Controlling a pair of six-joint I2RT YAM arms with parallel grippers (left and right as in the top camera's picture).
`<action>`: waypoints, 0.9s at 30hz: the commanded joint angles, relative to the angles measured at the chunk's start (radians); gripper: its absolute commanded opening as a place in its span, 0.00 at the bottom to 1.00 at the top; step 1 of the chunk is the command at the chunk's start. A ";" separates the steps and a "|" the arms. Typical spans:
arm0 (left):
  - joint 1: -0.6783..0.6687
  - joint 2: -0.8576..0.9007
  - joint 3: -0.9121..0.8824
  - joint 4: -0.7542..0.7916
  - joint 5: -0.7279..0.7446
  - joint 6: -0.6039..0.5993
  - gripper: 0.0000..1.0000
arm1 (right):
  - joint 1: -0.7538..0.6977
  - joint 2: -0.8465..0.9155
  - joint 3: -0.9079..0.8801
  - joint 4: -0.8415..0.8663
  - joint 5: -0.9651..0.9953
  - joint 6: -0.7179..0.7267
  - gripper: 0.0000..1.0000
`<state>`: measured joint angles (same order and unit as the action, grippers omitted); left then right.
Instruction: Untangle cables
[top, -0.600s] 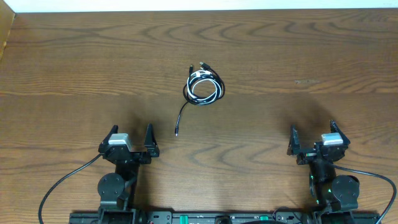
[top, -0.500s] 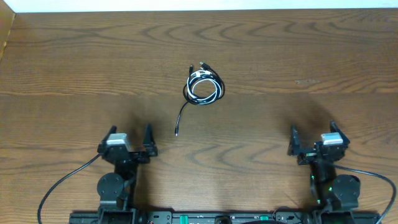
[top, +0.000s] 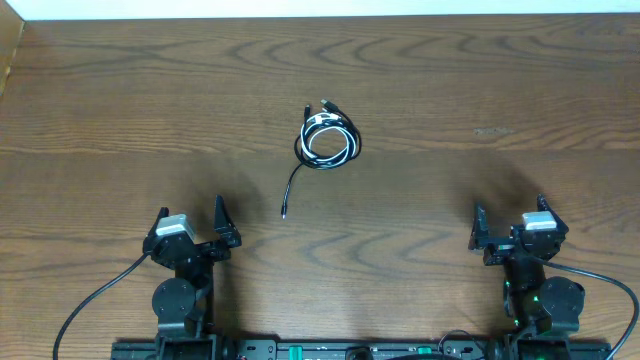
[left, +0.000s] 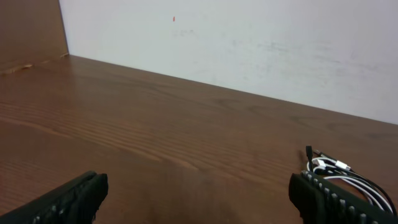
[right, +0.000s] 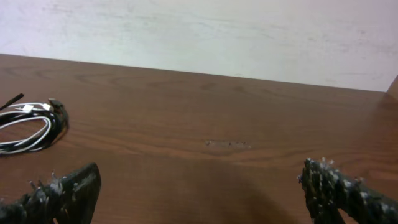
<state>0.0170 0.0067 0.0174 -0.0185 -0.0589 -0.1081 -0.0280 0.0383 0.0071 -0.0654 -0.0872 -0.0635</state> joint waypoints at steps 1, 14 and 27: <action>0.003 -0.003 -0.013 -0.045 -0.047 -0.008 0.98 | -0.004 0.000 -0.002 -0.002 -0.017 -0.016 0.99; 0.003 -0.003 -0.013 -0.045 -0.047 -0.008 0.98 | -0.004 0.000 -0.002 -0.002 -0.017 -0.016 0.99; 0.003 -0.003 -0.013 -0.045 -0.047 -0.008 0.98 | -0.004 0.000 -0.002 -0.002 -0.017 -0.031 0.99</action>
<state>0.0170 0.0067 0.0177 -0.0189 -0.0593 -0.1078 -0.0280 0.0383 0.0071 -0.0650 -0.0914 -0.0776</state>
